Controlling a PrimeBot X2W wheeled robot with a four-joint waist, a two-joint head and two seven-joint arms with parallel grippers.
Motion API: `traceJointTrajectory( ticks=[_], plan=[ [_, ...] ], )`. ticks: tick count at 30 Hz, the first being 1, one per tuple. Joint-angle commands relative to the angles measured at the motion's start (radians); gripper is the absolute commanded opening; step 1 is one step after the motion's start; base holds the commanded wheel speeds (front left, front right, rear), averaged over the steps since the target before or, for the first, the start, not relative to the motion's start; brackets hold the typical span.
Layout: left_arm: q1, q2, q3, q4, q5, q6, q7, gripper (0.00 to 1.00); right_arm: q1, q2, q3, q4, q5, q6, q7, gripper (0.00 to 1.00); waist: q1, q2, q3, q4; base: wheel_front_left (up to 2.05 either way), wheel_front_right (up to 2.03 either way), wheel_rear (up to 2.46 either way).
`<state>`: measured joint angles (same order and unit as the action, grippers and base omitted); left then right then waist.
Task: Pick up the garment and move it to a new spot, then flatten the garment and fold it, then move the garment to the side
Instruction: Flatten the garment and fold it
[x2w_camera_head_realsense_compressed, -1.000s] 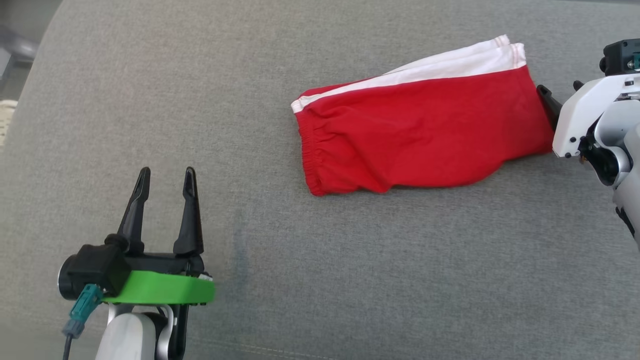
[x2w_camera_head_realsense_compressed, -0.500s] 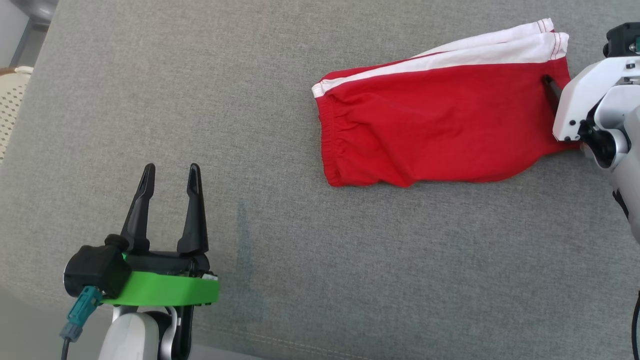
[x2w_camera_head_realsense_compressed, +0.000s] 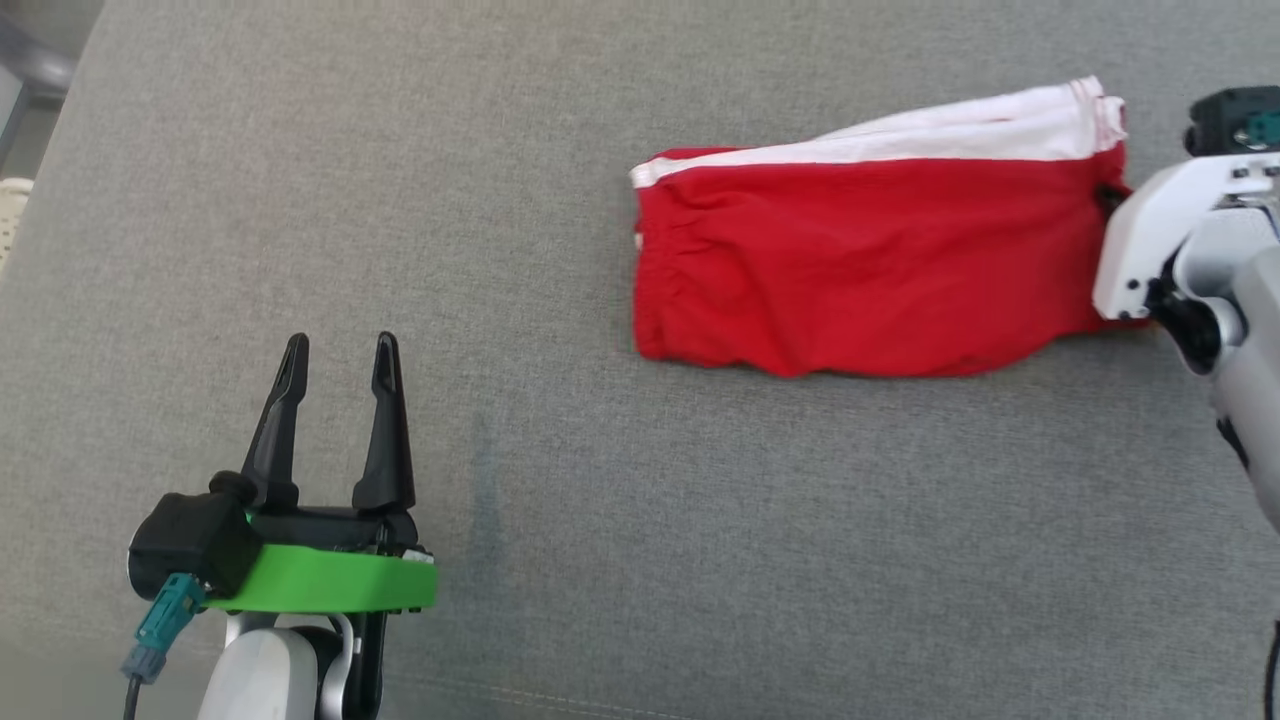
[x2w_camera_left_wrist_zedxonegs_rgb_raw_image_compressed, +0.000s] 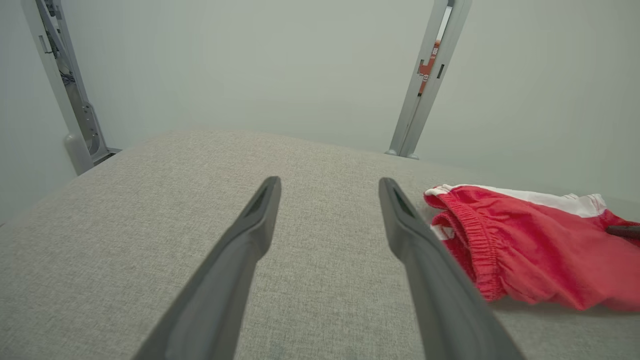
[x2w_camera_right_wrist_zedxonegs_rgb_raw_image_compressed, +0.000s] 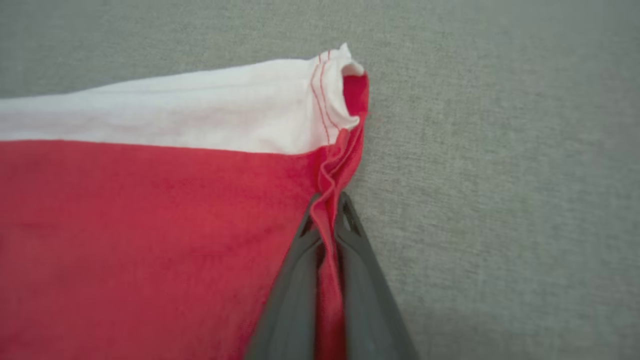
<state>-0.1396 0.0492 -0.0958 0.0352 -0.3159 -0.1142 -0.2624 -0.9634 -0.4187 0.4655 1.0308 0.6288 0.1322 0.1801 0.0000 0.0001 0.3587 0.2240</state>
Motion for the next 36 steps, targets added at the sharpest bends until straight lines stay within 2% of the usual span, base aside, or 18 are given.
traceJointTrajectory(
  ticks=[1,9,14,16,31,36],
  plan=[
    [0.019,0.003,0.003,0.002,0.003,0.002,-0.003,1.00,0.019,-0.025,-0.013,0.011,-0.011,-0.003,-0.015,0.00,0.0000,-0.0001,-0.034,-0.025,0.00,0.00,0.00],
    [0.053,0.003,0.010,0.004,-0.005,0.010,-0.003,1.00,0.035,-0.097,-0.062,0.008,-0.093,-0.003,-0.052,0.00,0.0000,-0.0001,-0.107,-0.054,0.00,0.00,0.00],
    [0.066,0.003,0.016,0.004,-0.013,0.009,-0.003,1.00,0.011,-0.085,-0.095,0.006,-0.159,-0.003,-0.028,0.00,0.0000,-0.0001,-0.133,-0.057,0.00,0.00,0.00],
    [0.072,0.003,0.014,-0.001,-0.016,0.010,-0.003,1.00,0.008,-0.068,-0.102,-0.010,-0.179,-0.003,-0.014,0.00,0.0000,-0.0001,-0.137,-0.054,0.00,0.00,0.00],
    [0.056,0.003,-0.005,-0.007,-0.024,0.010,-0.003,1.00,0.051,0.193,-0.045,-0.209,-0.279,-0.003,0.143,0.00,0.0000,-0.0001,-0.127,-0.009,0.00,0.00,0.00],
    [0.051,0.003,-0.012,-0.004,-0.028,0.011,-0.003,1.00,0.085,0.235,-0.032,-0.249,-0.295,-0.003,0.176,0.00,0.0000,-0.0001,-0.127,0.006,0.00,0.00,0.00]
  ],
)
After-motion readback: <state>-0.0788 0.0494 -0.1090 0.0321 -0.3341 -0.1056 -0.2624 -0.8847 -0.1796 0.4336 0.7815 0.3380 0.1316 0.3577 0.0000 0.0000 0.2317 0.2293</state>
